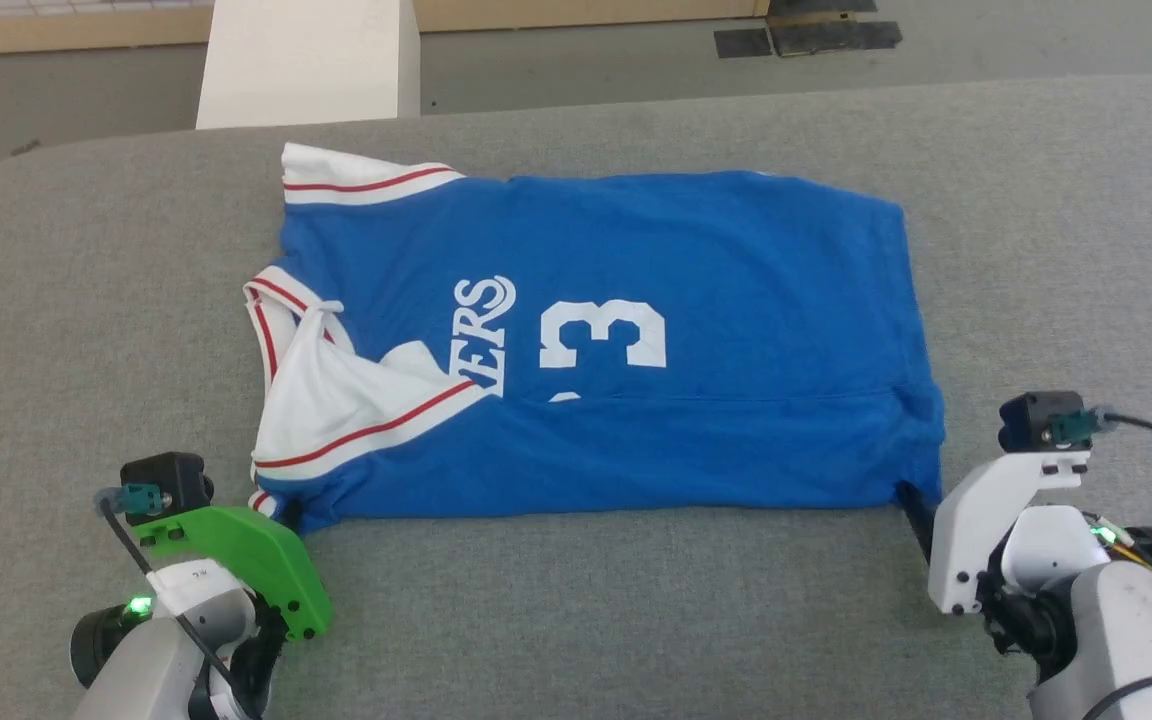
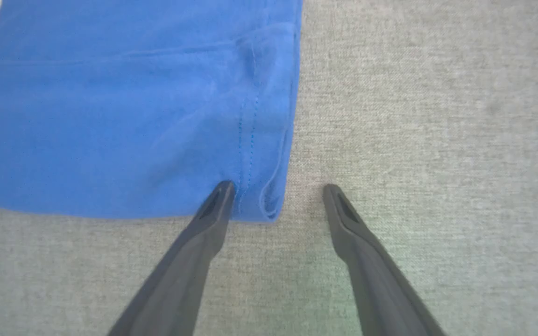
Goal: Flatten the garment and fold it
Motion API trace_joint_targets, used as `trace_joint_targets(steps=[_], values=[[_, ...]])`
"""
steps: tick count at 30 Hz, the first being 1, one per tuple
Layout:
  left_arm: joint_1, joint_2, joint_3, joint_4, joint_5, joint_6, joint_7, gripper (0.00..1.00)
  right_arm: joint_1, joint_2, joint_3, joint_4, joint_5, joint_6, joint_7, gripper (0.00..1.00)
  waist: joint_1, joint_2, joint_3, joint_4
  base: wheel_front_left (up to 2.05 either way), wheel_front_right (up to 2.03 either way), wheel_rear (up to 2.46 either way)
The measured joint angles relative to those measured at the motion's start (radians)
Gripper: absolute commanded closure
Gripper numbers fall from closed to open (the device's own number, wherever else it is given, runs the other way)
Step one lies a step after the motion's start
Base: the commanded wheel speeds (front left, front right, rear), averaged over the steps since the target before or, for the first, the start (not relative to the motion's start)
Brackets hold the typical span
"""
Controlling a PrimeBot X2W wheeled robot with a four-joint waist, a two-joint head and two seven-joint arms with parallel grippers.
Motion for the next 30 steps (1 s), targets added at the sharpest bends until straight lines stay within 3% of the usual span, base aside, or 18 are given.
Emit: trace_joint_targets(steps=[1,3,4,9,14,19,23,30], values=[[0.000,-0.001,0.000,-0.001,0.000,-0.002,0.000,1.00,-0.002,0.000,-0.002,-0.011,0.000,0.000,0.029,0.35,0.0000,0.0000,0.003,0.002,0.00,0.00,0.00],[0.000,-0.001,0.000,-0.003,0.000,-0.002,-0.002,1.00,-0.003,0.000,-0.006,-0.031,0.001,0.000,0.068,0.90,0.0000,0.0000,0.007,0.005,0.00,0.00,0.00],[0.000,-0.001,0.000,-0.004,0.000,-0.002,-0.006,1.00,-0.002,0.000,-0.009,-0.042,0.002,0.000,0.081,1.00,0.0000,0.0000,0.009,0.007,0.00,0.00,0.00],[0.001,-0.001,-0.002,-0.009,0.010,-0.002,-0.040,1.00,0.009,0.004,-0.012,-0.087,0.014,0.000,0.057,1.00,0.0000,0.0000,0.007,0.006,0.00,0.00,0.00],[0.036,-0.003,0.006,-0.015,0.029,0.001,-0.143,1.00,0.029,0.004,-0.007,-0.137,0.004,0.000,-0.094,1.00,0.0000,0.0000,-0.017,0.000,0.00,0.00,0.00],[0.129,0.012,0.020,-0.062,0.035,0.036,-0.163,1.00,0.087,0.004,0.003,-0.195,-0.036,0.000,-0.149,1.00,0.0000,0.0000,-0.054,-0.002,0.00,0.00,0.00],[0.219,0.041,0.018,-0.126,0.035,0.069,-0.131,1.00,0.158,0.003,0.005,-0.255,-0.058,0.000,-0.111,1.00,0.0000,0.0000,-0.083,0.003,0.00,0.00,0.00],[0.335,0.071,-0.012,-0.238,0.034,0.106,-0.036,1.00,0.316,-0.005,0.015,-0.369,-0.056,0.000,0.101,1.00,0.0000,0.0000,-0.103,0.033,0.00,0.00,0.00]])
